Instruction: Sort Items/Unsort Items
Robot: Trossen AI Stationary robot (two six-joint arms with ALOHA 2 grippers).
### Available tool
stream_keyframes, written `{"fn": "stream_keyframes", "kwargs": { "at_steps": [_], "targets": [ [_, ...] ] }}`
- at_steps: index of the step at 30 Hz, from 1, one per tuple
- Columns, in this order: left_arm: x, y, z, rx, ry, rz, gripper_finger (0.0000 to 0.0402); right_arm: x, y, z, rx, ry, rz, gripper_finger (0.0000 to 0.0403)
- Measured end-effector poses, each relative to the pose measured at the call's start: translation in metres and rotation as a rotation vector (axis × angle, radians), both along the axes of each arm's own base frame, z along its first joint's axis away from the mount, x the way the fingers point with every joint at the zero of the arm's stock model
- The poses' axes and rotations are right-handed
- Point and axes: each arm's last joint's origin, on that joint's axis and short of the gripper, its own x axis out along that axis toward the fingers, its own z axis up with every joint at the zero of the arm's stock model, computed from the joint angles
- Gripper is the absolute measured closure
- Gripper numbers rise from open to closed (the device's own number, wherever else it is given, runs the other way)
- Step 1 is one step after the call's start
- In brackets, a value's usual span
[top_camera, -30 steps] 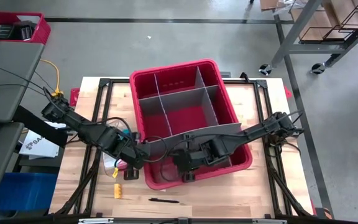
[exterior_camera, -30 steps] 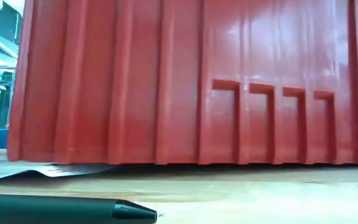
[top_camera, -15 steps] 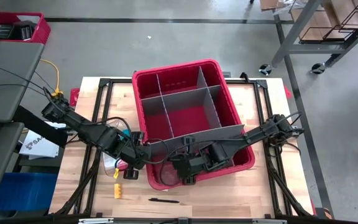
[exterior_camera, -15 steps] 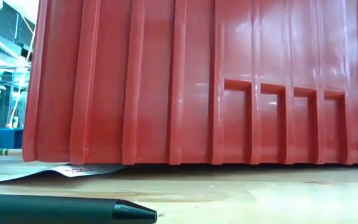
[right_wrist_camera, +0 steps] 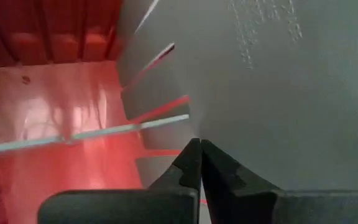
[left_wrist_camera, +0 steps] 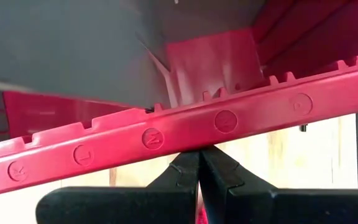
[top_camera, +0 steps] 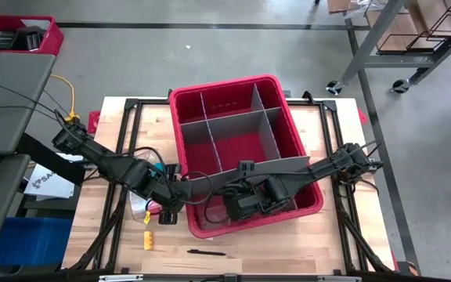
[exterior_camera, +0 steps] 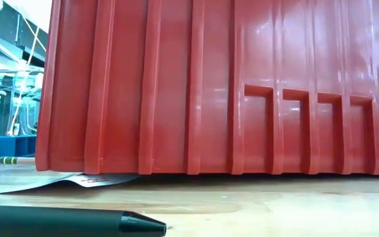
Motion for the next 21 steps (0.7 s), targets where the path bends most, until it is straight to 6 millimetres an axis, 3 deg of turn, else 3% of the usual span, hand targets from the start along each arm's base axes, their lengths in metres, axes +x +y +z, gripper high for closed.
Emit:
{"fn": "stream_keyframes", "kwargs": {
  "at_steps": [6,15,21],
  "targets": [
    [0.001,0.001,0.0,-0.001,-0.003,0.015,0.0401,0.007,0.0,0.003,0.064,-0.059,0.011,0.0403],
    [0.001,0.002,0.0,-0.009,-0.003,0.041,0.0401,0.019,0.007,-0.011,0.074,-0.065,0.037,0.0403],
    [0.002,0.002,0.001,-0.002,-0.016,0.036,0.0401,0.009,0.013,0.028,0.09,-0.185,0.038,0.0403]
  ]
}}
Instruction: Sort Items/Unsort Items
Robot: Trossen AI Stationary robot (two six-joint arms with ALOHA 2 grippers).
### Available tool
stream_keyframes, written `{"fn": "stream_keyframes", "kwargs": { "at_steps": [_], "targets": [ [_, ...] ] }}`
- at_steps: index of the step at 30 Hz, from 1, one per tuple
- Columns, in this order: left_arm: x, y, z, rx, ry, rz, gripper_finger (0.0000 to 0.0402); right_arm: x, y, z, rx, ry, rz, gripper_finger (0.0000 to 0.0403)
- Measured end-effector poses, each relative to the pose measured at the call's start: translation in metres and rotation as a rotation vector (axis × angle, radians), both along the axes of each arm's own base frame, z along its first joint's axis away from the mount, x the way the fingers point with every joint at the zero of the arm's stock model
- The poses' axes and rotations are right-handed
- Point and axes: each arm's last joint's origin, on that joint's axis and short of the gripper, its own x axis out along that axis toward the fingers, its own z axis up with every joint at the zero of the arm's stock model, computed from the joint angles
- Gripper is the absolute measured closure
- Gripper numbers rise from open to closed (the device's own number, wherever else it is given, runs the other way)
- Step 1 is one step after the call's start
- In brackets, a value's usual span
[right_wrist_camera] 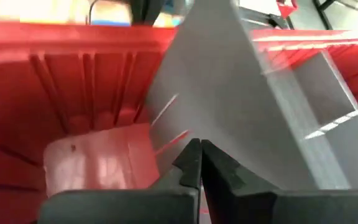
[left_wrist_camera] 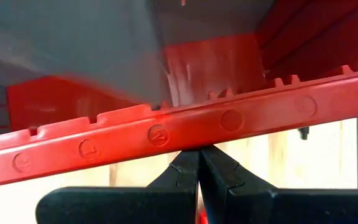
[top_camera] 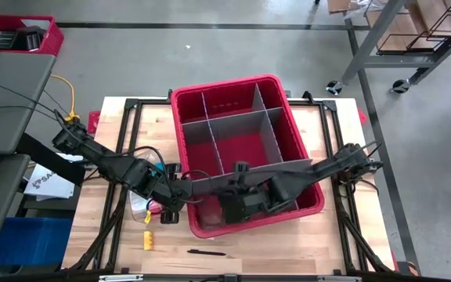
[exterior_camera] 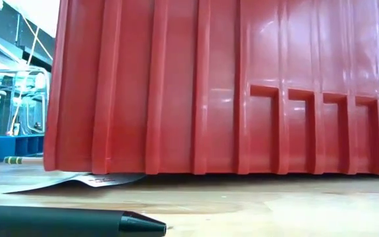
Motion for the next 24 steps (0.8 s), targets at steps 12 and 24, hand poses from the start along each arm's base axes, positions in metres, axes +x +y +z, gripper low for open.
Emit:
{"fn": "stream_keyframes", "kwargs": {
  "at_steps": [12,24],
  "targets": [
    [0.0,0.002,0.0,0.034,-0.015,0.022,0.0402,-0.027,0.013,0.075,0.033,-0.219,-0.133,0.0403],
    [0.0,0.002,0.0,0.069,-0.021,0.009,0.0402,-0.031,0.009,0.025,0.11,-0.222,-0.453,0.0403]
  ]
}}
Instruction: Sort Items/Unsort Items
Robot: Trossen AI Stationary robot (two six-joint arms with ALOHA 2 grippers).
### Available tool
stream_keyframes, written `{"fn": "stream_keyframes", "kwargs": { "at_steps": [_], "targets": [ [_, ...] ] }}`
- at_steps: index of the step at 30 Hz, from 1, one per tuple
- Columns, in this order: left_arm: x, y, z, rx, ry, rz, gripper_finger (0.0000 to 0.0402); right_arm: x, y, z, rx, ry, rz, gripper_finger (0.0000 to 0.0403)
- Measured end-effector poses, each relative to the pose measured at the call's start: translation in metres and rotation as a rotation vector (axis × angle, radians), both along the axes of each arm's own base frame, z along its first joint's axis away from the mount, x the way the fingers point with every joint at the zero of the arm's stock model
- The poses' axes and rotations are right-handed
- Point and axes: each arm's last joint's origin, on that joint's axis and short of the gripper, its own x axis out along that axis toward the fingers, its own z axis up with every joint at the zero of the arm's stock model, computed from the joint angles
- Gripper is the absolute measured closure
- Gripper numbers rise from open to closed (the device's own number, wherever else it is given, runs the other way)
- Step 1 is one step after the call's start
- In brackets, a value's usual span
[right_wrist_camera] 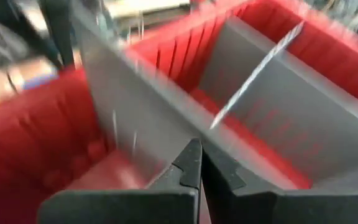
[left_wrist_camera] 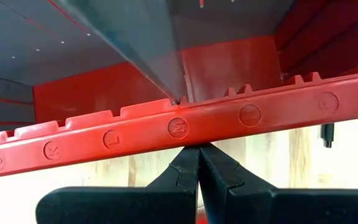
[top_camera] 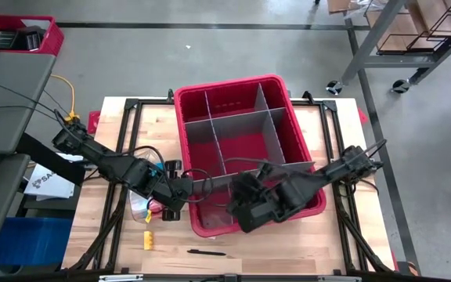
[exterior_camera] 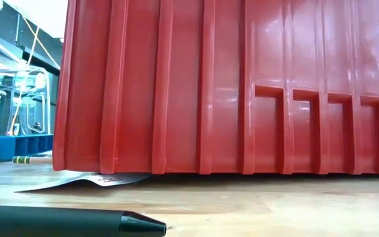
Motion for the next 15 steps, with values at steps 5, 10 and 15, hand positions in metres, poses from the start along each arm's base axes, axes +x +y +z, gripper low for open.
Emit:
{"fn": "stream_keyframes", "kwargs": {
  "at_steps": [5,10,15],
  "targets": [
    [0.0,0.0,0.0,0.0,-0.002,0.007,0.0402,-0.002,0.001,-0.052,0.109,0.099,-0.064,0.0403],
    [0.0,0.0,0.0,0.008,-0.008,0.012,0.0402,-0.001,0.006,-0.044,0.161,0.091,-0.033,0.0403],
    [0.0,0.001,0.001,0.015,-0.015,0.016,0.0402,-0.002,0.015,0.009,0.073,-0.051,0.066,0.0403]
  ]
}}
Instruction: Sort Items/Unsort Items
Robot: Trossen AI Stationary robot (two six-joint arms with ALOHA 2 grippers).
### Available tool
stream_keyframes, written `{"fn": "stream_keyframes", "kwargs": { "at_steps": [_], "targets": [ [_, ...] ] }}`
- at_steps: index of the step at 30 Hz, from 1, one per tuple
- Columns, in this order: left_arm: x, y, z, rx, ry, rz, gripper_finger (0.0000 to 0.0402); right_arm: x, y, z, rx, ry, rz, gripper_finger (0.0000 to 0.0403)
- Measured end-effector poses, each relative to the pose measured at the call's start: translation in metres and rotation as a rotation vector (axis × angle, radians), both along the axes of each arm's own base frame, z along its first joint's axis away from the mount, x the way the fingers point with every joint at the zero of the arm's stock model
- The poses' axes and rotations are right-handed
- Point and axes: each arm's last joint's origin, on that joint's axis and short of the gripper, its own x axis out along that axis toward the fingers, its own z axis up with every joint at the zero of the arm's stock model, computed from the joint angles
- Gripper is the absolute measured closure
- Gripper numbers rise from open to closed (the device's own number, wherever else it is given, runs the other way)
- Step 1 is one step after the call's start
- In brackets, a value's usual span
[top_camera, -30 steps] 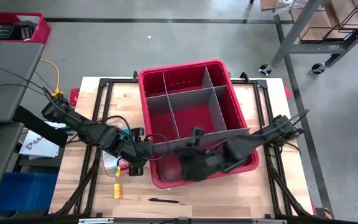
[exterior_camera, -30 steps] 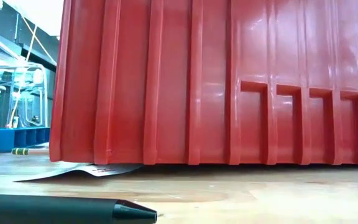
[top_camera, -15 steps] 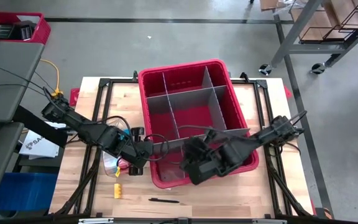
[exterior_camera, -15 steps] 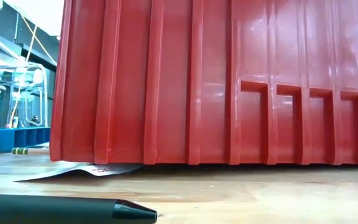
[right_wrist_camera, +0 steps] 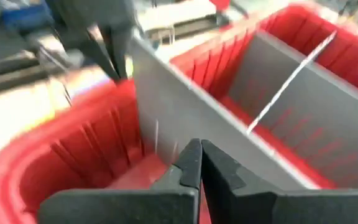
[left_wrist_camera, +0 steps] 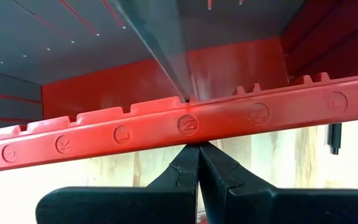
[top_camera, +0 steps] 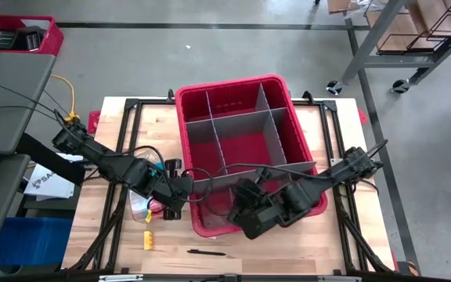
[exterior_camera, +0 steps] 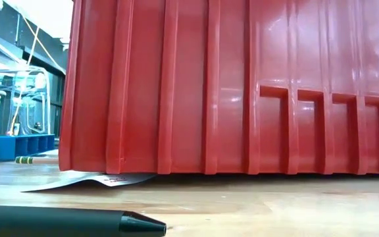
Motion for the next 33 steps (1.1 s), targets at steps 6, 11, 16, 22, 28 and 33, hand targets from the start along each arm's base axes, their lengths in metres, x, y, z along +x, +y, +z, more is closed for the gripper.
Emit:
{"fn": "stream_keyframes", "kwargs": {
  "at_steps": [6,11,16,22,28,33],
  "targets": [
    [0.0,0.0,0.0,0.001,-0.002,0.003,0.0402,0.004,-0.012,0.01,-0.069,-0.039,-0.055,0.0403],
    [0.0,0.0,0.0,-0.006,-0.004,0.016,0.0402,0.013,-0.03,-0.01,-0.074,-0.033,-0.154,0.0403],
    [-0.001,0.0,0.0,-0.009,-0.001,0.024,0.0402,0.019,-0.027,-0.037,-0.034,-0.078,-0.195,0.0403],
    [-0.001,0.0,0.0,-0.008,0.001,0.023,0.0402,0.02,-0.023,-0.046,0.016,-0.091,-0.194,0.0403],
    [0.0,0.001,0.0,-0.008,0.002,0.026,0.0402,0.016,-0.015,-0.045,0.026,-0.104,-0.177,0.0403],
    [0.0,0.001,0.0,-0.008,-0.002,0.028,0.0402,0.007,-0.017,-0.015,-0.008,-0.104,-0.119,0.0403]
  ]
}}
